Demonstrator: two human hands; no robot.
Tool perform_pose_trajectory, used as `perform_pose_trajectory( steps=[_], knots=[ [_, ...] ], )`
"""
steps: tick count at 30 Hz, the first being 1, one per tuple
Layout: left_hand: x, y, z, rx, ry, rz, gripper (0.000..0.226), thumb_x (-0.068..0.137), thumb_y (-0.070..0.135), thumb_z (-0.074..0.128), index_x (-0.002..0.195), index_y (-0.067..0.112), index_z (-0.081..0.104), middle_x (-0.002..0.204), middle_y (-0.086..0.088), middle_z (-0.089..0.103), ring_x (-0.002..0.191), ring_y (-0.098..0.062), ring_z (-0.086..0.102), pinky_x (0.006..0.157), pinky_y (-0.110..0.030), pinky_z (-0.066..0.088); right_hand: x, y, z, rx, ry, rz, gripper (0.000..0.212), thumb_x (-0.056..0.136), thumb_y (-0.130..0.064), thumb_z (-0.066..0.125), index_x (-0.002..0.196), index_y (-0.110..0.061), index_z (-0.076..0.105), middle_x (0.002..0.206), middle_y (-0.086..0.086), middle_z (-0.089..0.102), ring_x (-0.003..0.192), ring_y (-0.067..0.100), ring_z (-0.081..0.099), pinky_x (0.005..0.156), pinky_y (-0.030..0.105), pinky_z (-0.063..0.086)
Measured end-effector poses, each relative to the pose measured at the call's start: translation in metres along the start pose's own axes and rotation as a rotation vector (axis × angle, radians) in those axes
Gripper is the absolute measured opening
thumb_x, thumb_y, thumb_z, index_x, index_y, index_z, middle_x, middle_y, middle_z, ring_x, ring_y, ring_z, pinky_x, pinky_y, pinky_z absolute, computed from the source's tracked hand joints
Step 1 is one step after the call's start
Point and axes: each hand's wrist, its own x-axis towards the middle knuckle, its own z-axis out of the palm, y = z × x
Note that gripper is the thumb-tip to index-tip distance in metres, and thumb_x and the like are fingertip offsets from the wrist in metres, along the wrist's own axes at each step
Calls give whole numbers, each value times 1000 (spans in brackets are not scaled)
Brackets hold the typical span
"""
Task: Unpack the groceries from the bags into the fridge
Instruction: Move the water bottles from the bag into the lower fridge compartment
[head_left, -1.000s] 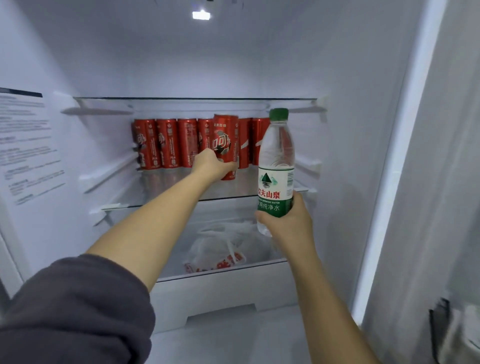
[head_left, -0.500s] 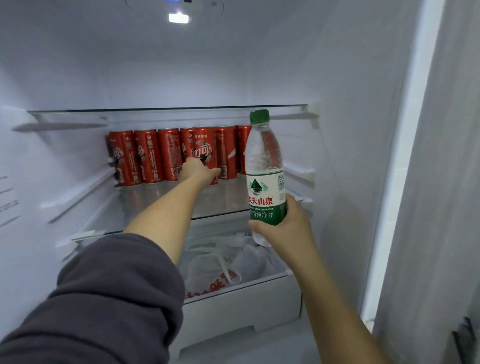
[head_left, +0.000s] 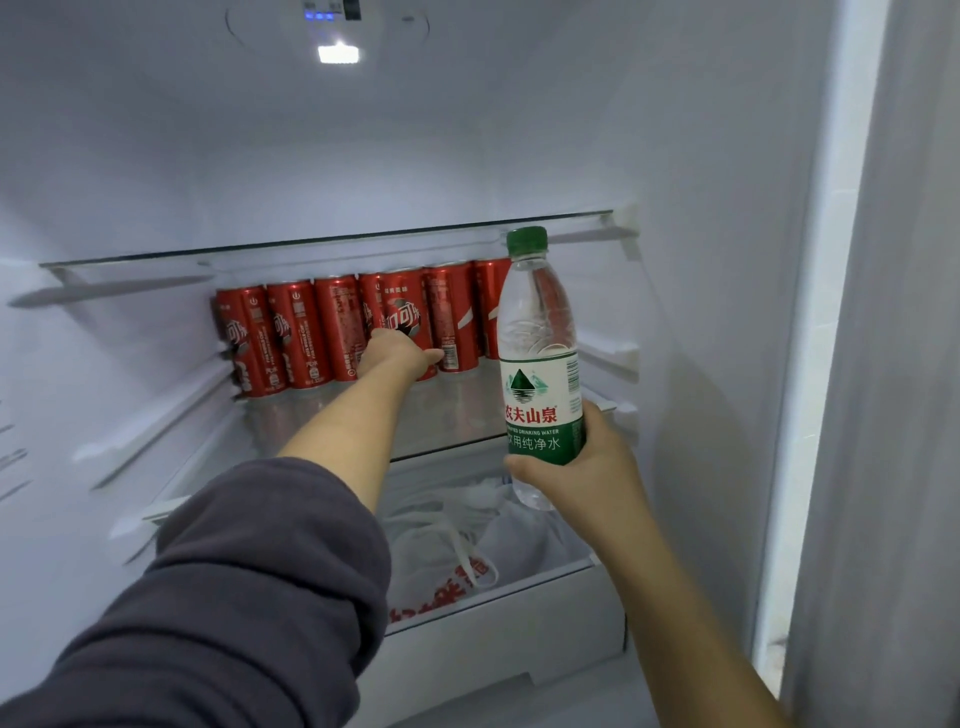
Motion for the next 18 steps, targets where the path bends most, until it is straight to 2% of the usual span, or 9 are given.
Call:
perform_pose_trajectory(
  steps=[2, 7, 13, 18],
  knots=[
    [2, 0, 3, -45, 15, -23, 88, 79, 47, 74, 138, 0, 29, 136, -16, 51, 122, -33, 53, 93, -40, 46, 0, 0, 0, -4, -3, -2, 59, 64, -27, 86, 110, -40, 51, 99, -19, 65, 93, 5, 63, 88, 40, 56],
    [5, 0, 4, -80, -6, -27, 93, 79, 43, 76, 142, -1, 23, 140, -17, 46, 125, -34, 50, 98, -42, 44, 1, 1, 0, -6, -4, -7, 58, 64, -25, 85, 108, -41, 50, 97, -21, 64, 92, 3, 63, 87, 39, 56],
    [8, 0, -2, -81, -36, 3, 91, 80, 34, 77, 143, -2, 22, 141, -17, 44, 128, -33, 47, 102, -40, 42, 0, 2, 1, -1, -1, -7, 59, 64, -24, 85, 110, -41, 51, 97, -21, 65, 91, 1, 63, 86, 37, 56],
    [7, 0, -2, -191, -8, -44, 91, 77, 29, 80, 142, -1, 24, 143, -17, 43, 130, -34, 45, 107, -39, 37, -1, 3, 2, 29, 11, -6, 57, 64, -24, 84, 109, -39, 54, 96, -19, 67, 90, 1, 64, 85, 37, 57]
  ],
)
